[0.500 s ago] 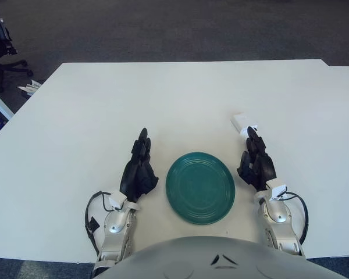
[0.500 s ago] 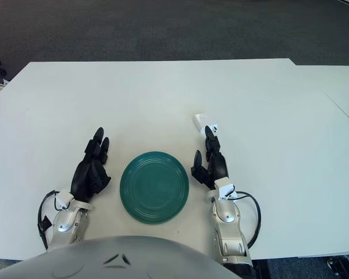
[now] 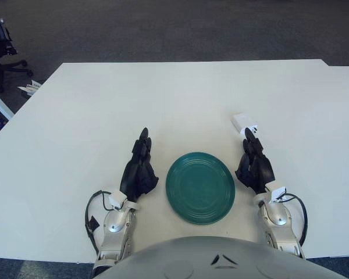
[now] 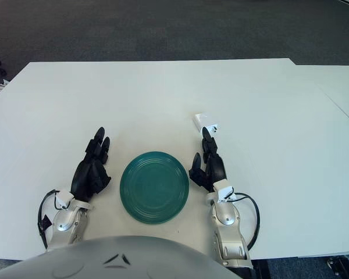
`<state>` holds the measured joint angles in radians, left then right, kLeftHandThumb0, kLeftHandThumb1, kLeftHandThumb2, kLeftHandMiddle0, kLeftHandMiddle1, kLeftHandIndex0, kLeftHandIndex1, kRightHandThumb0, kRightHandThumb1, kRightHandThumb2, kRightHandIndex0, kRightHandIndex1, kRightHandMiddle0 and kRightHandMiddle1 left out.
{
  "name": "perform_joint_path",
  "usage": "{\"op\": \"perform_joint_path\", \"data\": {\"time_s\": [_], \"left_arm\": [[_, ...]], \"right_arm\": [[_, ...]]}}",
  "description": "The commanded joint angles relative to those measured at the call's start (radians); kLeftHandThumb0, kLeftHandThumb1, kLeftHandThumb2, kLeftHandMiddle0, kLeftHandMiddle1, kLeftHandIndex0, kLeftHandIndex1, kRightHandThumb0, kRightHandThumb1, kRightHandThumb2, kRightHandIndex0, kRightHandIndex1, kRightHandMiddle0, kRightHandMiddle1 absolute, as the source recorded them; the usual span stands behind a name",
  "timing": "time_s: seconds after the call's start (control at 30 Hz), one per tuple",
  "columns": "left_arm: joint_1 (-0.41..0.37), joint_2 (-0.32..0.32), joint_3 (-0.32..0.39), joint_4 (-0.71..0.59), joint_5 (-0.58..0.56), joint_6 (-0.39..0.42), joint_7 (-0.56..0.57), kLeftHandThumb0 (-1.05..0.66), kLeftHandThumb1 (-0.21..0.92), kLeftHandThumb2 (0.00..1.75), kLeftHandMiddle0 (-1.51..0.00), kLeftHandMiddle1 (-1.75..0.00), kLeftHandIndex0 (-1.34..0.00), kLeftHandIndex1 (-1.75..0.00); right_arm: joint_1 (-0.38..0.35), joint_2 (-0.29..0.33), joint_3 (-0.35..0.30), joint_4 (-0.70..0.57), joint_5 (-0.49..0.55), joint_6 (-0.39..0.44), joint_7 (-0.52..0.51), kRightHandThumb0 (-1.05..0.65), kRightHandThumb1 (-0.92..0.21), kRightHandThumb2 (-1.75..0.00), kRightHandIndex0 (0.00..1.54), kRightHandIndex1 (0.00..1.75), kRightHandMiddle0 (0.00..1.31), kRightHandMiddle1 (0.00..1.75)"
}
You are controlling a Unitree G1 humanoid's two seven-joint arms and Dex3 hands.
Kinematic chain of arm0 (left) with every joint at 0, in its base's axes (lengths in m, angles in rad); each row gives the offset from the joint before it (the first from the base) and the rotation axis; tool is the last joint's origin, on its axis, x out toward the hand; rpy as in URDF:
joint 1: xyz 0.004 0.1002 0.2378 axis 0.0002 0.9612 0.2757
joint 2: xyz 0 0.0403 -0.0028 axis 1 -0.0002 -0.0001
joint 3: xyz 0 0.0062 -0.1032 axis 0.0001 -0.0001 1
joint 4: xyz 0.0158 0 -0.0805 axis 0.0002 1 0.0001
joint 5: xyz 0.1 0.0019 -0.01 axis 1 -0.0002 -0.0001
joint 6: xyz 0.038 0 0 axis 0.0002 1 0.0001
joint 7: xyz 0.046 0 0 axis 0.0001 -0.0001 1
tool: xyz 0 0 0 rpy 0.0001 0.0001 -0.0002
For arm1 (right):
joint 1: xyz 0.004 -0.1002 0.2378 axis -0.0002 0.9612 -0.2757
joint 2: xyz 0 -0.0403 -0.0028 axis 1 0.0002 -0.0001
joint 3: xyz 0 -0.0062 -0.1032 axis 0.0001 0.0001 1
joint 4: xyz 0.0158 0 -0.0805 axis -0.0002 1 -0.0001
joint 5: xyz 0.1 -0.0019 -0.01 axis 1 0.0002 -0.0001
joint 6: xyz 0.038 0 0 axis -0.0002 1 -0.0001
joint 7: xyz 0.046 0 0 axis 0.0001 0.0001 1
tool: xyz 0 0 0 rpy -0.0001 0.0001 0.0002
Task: Put the charger into the plate.
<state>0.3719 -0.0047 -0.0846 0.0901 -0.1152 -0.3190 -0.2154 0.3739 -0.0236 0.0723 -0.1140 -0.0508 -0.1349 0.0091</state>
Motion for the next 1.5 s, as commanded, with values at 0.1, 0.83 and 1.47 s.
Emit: {"op": "perform_joint_path", "data": {"time_s": [0.1,0.83,1.47], "left_arm": [[0.037,0.018,0.001,0.026,-0.006,0.037,-0.021,-1.05,0.92,1.05,0.00,0.00,0.00,0.00],[0.002,0.019,-0.014,0.079,0.044,-0.019,-0.014,-1.05,0.92,1.02,0.00,0.00,0.00,0.00],[-0.028,0.002,-0.013,0.111,0.029,-0.012,-0.021,-1.05,0.92,1.02,0.00,0.00,-0.02,-0.01]], "right_arm": [[0.036,0.007,0.005,0.035,0.001,0.069,0.000,-1.02,-0.92,-1.19,0.00,0.00,0.00,0.00],[-0.086,-0.221,-0.175,-0.216,-0.256,0.021,-0.049,-1.02,-0.92,-0.98,0.03,0.01,0.06,0.05],[-0.414,-0.400,-0.102,-0.335,-0.860,0.380,0.130,-1.03,-0.92,-0.75,0.10,0.01,0.00,0.61]]}}
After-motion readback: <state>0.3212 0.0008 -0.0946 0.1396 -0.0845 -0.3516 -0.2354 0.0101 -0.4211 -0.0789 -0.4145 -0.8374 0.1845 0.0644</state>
